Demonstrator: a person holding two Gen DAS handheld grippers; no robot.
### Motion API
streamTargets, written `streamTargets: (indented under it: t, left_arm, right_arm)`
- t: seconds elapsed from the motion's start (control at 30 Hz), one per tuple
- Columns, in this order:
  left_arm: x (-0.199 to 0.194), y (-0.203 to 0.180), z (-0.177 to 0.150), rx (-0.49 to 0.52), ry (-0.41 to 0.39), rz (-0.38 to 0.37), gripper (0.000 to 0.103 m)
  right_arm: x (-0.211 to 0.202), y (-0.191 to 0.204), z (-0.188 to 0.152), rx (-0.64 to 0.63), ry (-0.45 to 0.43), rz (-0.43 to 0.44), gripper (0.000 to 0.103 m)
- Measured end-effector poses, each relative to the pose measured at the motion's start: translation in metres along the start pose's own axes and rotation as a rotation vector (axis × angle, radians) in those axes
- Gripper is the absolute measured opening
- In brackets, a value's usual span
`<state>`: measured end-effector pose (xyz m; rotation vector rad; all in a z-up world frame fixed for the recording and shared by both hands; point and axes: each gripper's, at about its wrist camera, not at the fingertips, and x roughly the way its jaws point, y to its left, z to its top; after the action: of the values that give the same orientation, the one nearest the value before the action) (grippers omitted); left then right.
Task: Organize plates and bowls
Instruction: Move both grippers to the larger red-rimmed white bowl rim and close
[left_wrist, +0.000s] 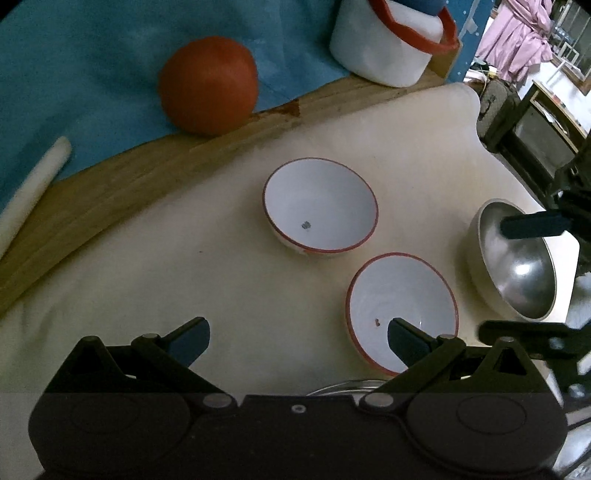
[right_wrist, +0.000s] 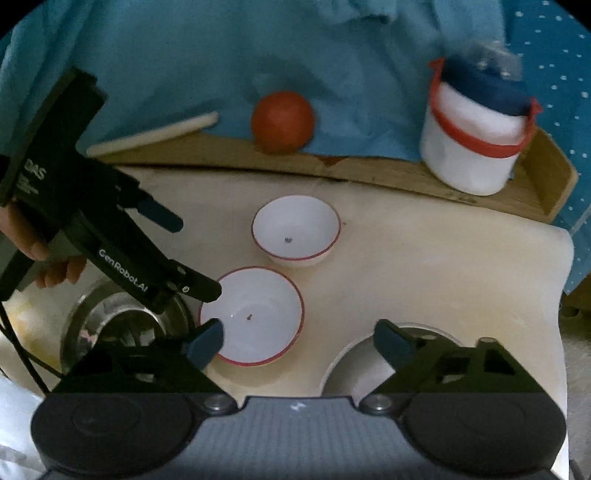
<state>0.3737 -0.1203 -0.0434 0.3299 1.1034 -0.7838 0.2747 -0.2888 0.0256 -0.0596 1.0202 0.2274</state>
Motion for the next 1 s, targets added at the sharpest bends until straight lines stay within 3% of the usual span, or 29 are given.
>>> streamTargets:
  t: [0.3, 0.43, 0.6, 0.87, 1.0]
  left_arm:
    - [0.004, -0.005, -0.003, -0.005, 0.005, -0.042, 0.087]
    - [0.006, -0.008, -0.002, -0.012, 0.005, -0.060, 0.075]
    - [0.010, -0.007, -0.002, -0.035, 0.023, -0.075, 0.050]
    - [0.013, -0.007, -0.003, -0.064, 0.051, -0.107, 0.037]
    - [0.014, -0.008, -0.003, -0.079, 0.050, -0.127, 0.022]
  right_arm:
    - [0.024, 0.016, 0.008, -0.095, 0.070, -0.043, 0.061]
    - [0.032, 0.016, 0.009, -0.105, 0.096, -0.047, 0.058]
    - [0.041, 0.016, 0.010, -0.110, 0.115, -0.050, 0.046]
    - [0.050, 0.017, 0.010, -0.108, 0.141, -0.053, 0.023]
    - [0.055, 0.017, 0.009, -0.101, 0.144, -0.042, 0.016]
